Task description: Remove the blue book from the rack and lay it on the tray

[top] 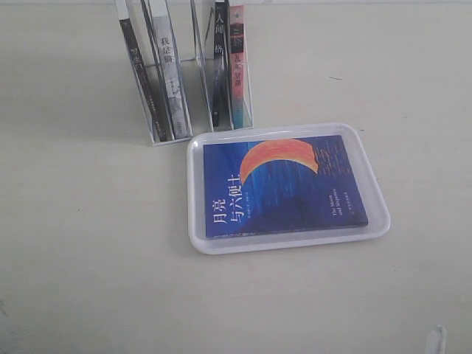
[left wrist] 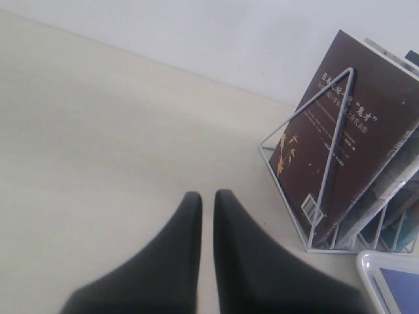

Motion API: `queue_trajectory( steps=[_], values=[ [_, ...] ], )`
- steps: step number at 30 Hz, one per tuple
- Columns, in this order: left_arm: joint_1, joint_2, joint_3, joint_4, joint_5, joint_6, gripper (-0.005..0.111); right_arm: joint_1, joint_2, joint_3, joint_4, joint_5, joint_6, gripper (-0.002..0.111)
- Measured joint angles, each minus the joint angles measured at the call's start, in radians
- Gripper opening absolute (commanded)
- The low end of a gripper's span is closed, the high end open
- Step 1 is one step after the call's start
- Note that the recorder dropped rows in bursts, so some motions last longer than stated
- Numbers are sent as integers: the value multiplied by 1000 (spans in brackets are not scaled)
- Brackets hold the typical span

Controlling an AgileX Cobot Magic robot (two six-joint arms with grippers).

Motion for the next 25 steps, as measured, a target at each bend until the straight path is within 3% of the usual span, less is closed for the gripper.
queue_trajectory(
  steps=[25],
  values=[
    [0, 0, 0, 0, 0, 0, 6, -2, 0, 0, 11, 0, 0, 2]
  ],
)
